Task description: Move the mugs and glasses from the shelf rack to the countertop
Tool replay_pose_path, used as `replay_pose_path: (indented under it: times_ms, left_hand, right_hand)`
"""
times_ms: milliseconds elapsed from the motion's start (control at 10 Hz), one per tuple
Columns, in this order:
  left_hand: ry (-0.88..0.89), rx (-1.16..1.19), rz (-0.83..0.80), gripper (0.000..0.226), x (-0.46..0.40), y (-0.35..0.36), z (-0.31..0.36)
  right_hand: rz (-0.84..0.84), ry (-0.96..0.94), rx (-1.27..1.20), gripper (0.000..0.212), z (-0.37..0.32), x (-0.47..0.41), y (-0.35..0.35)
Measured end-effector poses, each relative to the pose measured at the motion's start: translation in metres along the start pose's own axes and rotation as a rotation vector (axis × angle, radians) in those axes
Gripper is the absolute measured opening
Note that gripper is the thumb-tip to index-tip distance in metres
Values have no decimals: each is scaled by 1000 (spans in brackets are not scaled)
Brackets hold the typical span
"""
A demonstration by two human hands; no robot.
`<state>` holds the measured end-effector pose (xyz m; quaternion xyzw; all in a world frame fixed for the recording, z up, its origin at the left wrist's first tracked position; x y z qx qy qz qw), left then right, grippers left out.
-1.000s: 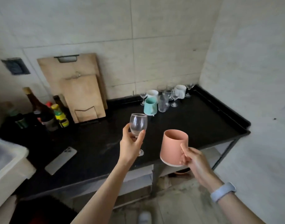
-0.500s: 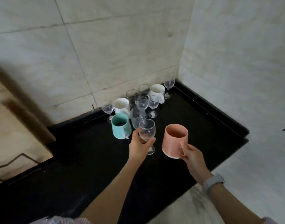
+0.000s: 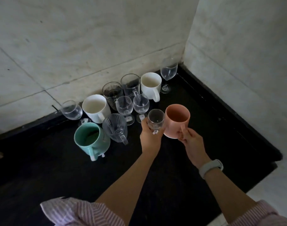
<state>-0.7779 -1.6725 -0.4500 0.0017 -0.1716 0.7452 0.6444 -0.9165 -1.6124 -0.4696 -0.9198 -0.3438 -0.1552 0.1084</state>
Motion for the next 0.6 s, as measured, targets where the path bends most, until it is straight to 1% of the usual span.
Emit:
replay_pose_path:
  times_ms: [100,300,400,500,600]
  left_hand:
    - [-7,-2,21,56,-12,11,-5]
    - [39,-44,47,58,-23,22,-3]
    - [38,-64,58,60,-22,23,-3]
    - [6,-49,34,67,-20,21,-6]
    - [9,-123,26,74,-15,7,-12]
  right_hand:
    - [-13,-1,4,20,0,-15,4]
    - [44,-18,66,6,-6,-26,5]
    - [75,-45,163,11,-7,-26,5]
    - [113,-72,208,18,-13,-23,7]
    - [155,-87,244,10,-26,-6,7]
Point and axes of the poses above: each hand's wrist, its own x-axis away from the middle knuckle, its own y-axis out of the palm, z = x × y, the point moved 2 cm from there along -x, towards the middle knuckle, and after that the axes turned 15 degrees about z, right-handed, at the moved point
